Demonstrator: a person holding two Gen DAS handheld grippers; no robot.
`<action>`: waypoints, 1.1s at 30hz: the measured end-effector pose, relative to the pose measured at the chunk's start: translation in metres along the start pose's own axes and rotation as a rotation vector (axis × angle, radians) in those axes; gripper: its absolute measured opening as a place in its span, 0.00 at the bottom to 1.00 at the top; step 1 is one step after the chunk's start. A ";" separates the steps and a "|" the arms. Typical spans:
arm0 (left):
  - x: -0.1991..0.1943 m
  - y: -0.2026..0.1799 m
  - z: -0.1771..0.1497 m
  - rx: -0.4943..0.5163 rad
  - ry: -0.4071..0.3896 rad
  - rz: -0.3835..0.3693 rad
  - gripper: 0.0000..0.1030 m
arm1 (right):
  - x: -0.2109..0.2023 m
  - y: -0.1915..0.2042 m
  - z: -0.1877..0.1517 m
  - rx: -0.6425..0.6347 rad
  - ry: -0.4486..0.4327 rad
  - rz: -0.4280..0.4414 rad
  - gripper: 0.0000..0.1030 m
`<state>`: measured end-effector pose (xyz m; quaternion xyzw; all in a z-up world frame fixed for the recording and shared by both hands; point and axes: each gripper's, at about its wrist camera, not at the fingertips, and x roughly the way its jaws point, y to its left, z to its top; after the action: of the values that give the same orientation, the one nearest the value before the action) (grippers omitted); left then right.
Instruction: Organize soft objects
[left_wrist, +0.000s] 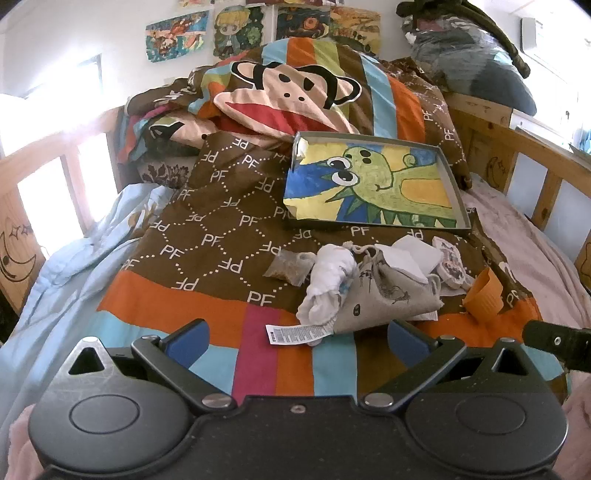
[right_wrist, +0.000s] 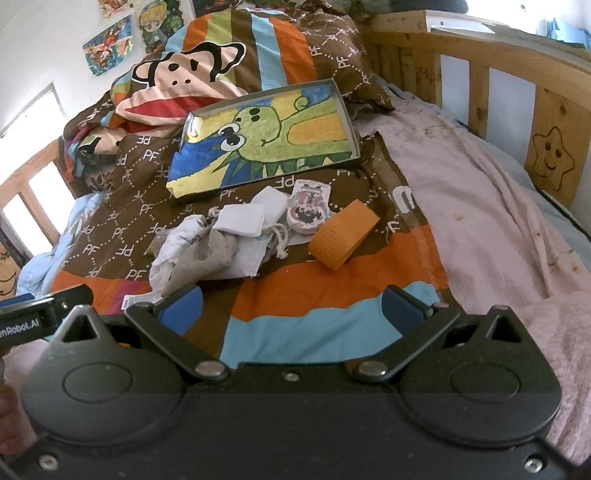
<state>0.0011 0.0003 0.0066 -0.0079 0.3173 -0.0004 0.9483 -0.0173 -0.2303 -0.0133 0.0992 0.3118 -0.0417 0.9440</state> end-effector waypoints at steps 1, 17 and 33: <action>-0.002 -0.002 0.000 -0.001 -0.002 -0.001 0.99 | -0.003 0.000 0.000 0.000 -0.002 0.002 1.00; 0.046 0.013 0.023 -0.060 0.061 -0.105 0.98 | 0.015 0.017 0.024 -0.179 -0.100 0.107 1.00; 0.151 -0.022 0.037 0.132 0.214 -0.464 0.67 | 0.146 0.014 0.092 -0.317 0.059 0.299 0.86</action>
<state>0.1441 -0.0224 -0.0543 -0.0186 0.4046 -0.2396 0.8824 0.1553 -0.2387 -0.0257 -0.0040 0.3240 0.1513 0.9339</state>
